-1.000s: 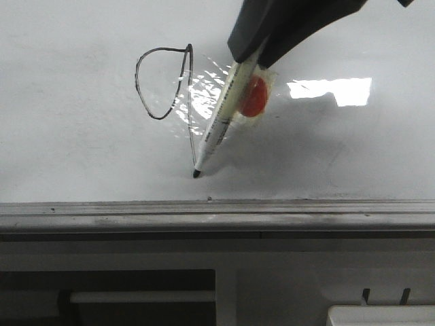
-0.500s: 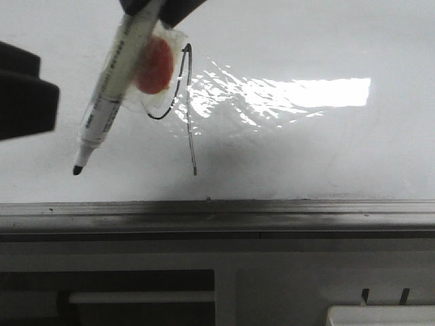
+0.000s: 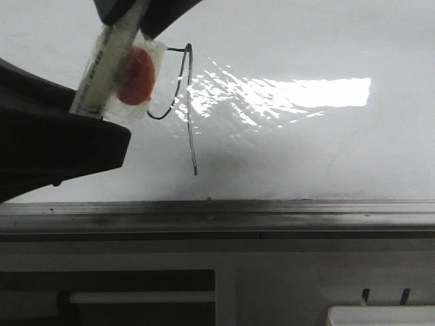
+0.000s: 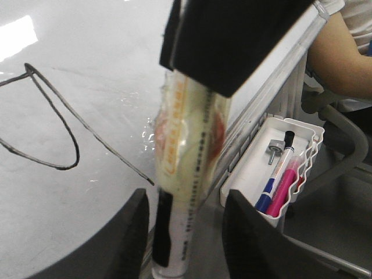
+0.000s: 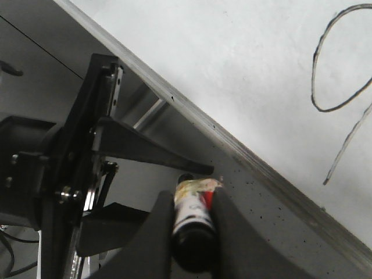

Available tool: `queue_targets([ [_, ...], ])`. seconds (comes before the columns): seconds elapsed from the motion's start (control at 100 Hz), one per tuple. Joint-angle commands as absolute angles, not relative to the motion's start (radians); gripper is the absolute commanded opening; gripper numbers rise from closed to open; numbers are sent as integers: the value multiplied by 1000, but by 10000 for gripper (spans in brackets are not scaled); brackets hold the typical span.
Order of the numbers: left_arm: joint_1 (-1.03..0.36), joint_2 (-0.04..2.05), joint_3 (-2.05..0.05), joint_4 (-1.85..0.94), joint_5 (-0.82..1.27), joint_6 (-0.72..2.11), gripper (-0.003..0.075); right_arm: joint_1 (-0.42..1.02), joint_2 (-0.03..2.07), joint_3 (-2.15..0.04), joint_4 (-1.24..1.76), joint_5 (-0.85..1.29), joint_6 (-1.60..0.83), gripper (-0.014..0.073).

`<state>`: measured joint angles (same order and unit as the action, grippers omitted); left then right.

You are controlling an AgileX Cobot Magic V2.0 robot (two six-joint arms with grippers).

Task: Write number 9 on whiteboard

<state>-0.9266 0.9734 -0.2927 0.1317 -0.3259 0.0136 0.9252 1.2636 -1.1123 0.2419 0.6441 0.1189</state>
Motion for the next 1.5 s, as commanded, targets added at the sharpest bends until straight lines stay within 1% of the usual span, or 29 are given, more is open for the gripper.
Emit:
queue_targets([
  [0.0, -926, 972, -323, 92, -419, 5, 279, 924, 1241, -1141, 253, 589, 117, -69],
  [0.08, -926, 972, -323, 92, -419, 0, 237, 924, 1241, -1141, 253, 596, 117, -69],
  [0.32, -926, 972, -323, 92, -419, 0, -3, 924, 1241, -1139, 217, 618, 117, -69],
  [0.35, -926, 972, -323, 92, -419, 5, -21, 924, 1241, -1139, 217, 621, 117, -69],
  [0.44, -926, 972, -323, 92, -419, 5, -20, 924, 1241, -1139, 210, 621, 117, -57],
  [0.49, -926, 972, -323, 92, -419, 0, -20, 924, 1241, -1139, 210, 625, 107, -10],
  [0.51, -926, 972, -323, 92, -419, 0, -20, 924, 1241, -1139, 210, 627, 96, 22],
  [0.56, -926, 972, -323, 92, -419, 0, -20, 925, 1241, -1139, 207, 628, 70, 122],
  [0.61, -926, 972, -323, 84, -417, 0, -20, 925, 1241, -1136, 202, 624, 70, 262],
  [0.63, -926, 972, -323, 72, -415, 0, -20, 925, 1241, -1136, 200, 621, 70, 296],
  [0.66, -926, 972, -323, 50, -413, 0, -20, 925, 1241, -1135, 200, 619, 70, 372],
  [0.68, -926, 972, -323, 25, -413, 0, -20, 925, 1241, -1133, 199, 617, 70, 408],
  [0.73, -926, 972, -323, -48, -408, 0, -20, 925, 1241, -1133, 197, 617, 70, 454],
  [0.84, -922, 972, -323, -250, -408, 15, -20, 925, 1241, -1133, 197, 617, 70, 435],
  [0.93, -899, 979, -323, -358, -408, 49, -20, 925, 1241, -1133, 197, 613, 70, 409],
  [1.03, -870, 1002, -336, -507, -414, 63, -20, 925, 1241, -1133, 197, 613, 70, 410],
  [1.29, -818, 1119, -399, -580, -407, 78, -20, 925, 1241, -1133, 206, 638, 70, 410],
  [1.49, -790, 1145, -404, -710, -409, 224, -20, 925, 1241, -1133, 206, 665, 70, 410],
])
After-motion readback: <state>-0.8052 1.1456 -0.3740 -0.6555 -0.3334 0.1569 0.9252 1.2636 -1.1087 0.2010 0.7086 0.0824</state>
